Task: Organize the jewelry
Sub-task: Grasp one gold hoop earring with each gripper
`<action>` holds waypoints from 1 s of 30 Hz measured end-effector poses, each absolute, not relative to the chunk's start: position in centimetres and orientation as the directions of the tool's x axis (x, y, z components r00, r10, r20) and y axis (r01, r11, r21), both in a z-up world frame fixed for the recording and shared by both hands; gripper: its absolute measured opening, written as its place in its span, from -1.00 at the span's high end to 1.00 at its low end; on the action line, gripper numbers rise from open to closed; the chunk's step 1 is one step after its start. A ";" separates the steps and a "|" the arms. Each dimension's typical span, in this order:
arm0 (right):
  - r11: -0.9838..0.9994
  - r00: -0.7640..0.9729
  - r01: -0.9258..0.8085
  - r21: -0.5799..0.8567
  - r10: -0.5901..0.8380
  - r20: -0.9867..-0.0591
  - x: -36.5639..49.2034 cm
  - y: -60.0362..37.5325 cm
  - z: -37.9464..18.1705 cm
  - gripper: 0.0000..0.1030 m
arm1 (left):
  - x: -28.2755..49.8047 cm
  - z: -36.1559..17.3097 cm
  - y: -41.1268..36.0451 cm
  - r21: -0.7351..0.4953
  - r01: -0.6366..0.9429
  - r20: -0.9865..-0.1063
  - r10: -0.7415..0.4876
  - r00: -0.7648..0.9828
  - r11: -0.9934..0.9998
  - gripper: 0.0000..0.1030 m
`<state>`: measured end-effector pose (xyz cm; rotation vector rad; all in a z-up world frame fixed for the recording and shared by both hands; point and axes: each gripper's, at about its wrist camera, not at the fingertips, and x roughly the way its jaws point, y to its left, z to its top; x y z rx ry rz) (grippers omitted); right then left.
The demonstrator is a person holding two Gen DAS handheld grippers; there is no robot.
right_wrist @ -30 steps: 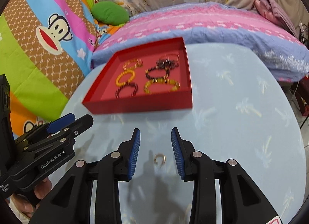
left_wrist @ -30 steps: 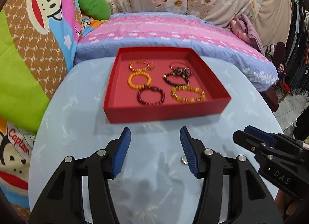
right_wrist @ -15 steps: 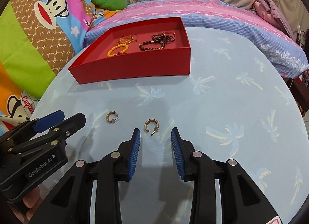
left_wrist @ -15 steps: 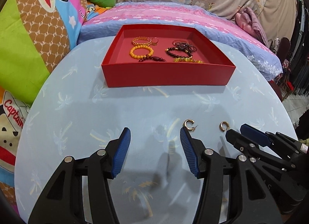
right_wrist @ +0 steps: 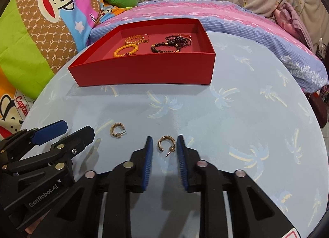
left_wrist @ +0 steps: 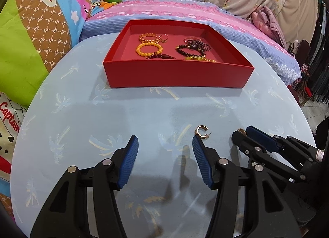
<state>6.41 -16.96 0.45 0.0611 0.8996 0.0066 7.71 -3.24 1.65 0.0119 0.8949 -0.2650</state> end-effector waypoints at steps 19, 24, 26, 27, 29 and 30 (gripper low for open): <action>0.985 0.624 0.093 0.144 0.056 -0.779 5.7 -20.2 1.1 0.69 | 8.7 0.8 -6.8 -0.116 0.295 -0.780 -0.271 0.565 0.949 0.10; 0.985 0.623 0.088 0.152 0.065 -0.779 5.8 -20.2 1.0 0.69 | 9.0 0.7 -7.1 -0.107 0.294 -0.777 -0.265 0.572 0.950 0.25; 0.984 0.622 0.086 0.154 0.068 -0.780 5.9 -20.1 0.9 0.69 | 9.1 0.6 -7.1 -0.110 0.296 -0.776 -0.268 0.571 0.949 0.36; 0.984 0.621 0.085 0.154 0.068 -0.780 5.9 -20.1 0.9 0.69 | 9.2 0.6 -7.2 -0.109 0.295 -0.776 -0.267 0.571 0.949 0.39; 0.984 0.621 0.084 0.155 0.070 -0.781 5.9 -20.1 0.9 0.69 | 9.2 0.6 -7.2 -0.106 0.300 -0.776 -0.267 0.572 0.948 0.56; 0.984 0.621 0.084 0.155 0.070 -0.781 5.9 -20.1 0.9 0.69 | 9.2 0.7 -7.3 -0.104 0.300 -0.776 -0.266 0.572 0.948 0.59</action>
